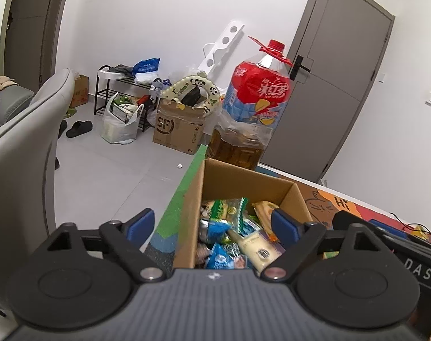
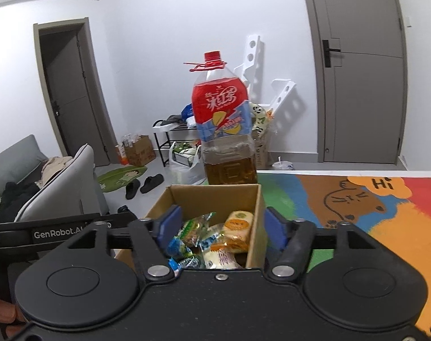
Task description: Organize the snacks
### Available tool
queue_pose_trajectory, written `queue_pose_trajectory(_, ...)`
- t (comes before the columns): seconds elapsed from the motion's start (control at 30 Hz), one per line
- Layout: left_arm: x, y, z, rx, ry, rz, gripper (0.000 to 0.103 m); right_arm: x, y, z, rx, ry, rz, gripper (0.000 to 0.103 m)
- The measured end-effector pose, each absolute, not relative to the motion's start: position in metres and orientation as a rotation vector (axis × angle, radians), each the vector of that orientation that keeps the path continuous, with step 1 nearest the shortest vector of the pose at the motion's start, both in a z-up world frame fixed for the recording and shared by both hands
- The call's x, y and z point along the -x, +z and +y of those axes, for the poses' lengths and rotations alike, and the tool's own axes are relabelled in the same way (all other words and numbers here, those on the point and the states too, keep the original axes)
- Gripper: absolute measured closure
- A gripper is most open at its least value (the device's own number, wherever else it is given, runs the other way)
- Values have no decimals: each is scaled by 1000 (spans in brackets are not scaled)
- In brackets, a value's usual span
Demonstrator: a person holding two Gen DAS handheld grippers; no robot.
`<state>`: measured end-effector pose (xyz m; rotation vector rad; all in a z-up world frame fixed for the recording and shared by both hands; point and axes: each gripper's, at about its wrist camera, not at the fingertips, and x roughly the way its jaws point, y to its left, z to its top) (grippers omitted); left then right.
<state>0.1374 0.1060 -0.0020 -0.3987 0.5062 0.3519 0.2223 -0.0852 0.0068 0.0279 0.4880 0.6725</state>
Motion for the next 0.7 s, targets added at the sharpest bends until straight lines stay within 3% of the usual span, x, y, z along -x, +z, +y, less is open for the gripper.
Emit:
queue_pose_trajectory(0.1,-130,-2,100,401,347,500,10,-215,7,-95,-35,649,478,18)
queue_pose_trajectory(0.17,-126,-4,96,404,340,493,9,-209,7,-102,-37,619,462,3)
queue_pose_trajectory(0.7,-91,-11,63,385,298,487,5,-174,-5,-145,-62,554,458,0)
